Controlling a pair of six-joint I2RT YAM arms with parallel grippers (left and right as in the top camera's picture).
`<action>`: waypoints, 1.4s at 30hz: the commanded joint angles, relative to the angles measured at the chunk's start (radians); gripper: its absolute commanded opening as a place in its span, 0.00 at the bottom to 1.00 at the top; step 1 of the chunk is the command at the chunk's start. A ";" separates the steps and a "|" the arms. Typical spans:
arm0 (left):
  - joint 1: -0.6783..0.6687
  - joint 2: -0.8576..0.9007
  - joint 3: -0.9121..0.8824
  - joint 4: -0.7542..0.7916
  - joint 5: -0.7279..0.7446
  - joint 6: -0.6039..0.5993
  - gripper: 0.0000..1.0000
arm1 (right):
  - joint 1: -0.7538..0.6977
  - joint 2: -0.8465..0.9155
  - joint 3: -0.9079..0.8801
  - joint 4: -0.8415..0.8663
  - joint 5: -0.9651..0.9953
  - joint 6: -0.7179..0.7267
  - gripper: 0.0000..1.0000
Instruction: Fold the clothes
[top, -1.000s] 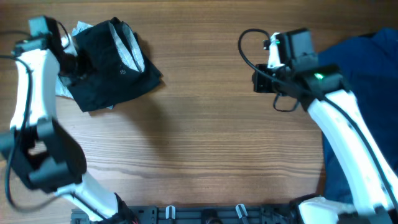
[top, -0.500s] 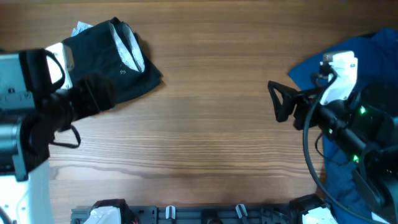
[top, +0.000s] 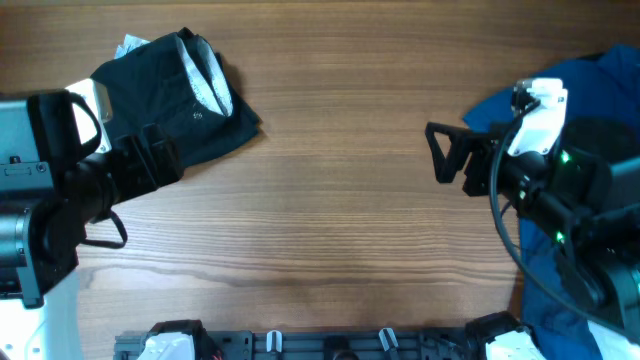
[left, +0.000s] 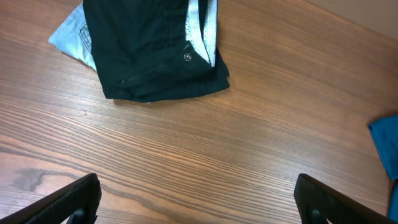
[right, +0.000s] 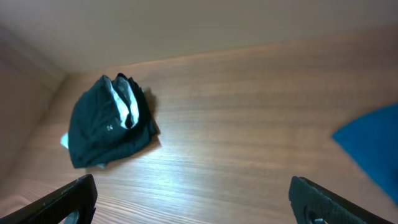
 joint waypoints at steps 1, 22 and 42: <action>-0.007 -0.009 -0.007 0.000 -0.020 -0.016 1.00 | 0.000 0.039 0.010 -0.032 0.010 0.093 0.99; -0.007 -0.009 -0.007 0.000 -0.020 -0.016 1.00 | 0.001 -0.542 -0.727 0.543 0.058 -0.349 0.99; -0.007 -0.009 -0.007 0.000 -0.020 -0.016 1.00 | 0.000 -0.983 -1.345 0.856 0.066 -0.252 1.00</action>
